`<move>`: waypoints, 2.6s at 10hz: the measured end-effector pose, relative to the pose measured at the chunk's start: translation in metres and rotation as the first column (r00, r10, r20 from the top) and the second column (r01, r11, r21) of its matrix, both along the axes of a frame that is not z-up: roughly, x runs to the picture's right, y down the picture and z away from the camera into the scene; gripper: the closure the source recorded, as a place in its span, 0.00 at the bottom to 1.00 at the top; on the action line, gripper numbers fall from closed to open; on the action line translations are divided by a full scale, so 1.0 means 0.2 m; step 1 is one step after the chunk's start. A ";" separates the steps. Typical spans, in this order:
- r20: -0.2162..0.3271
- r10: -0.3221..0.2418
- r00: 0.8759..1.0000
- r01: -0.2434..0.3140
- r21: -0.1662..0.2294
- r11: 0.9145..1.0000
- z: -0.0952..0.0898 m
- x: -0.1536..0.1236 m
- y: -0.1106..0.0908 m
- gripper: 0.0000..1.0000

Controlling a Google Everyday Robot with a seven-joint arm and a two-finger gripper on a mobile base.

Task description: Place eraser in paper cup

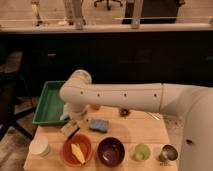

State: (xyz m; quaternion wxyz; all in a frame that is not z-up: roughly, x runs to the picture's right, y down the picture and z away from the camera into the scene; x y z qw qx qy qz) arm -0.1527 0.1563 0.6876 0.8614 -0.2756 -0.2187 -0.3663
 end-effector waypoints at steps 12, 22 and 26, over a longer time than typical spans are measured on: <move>0.144 -0.028 0.989 0.036 -0.055 0.998 -0.03 -0.27 0.05 1.00; 0.309 -0.213 0.927 0.243 -0.061 0.968 -0.10 -0.87 0.15 1.00; 0.282 -0.231 0.931 0.266 -0.092 0.960 -0.08 -0.81 0.28 1.00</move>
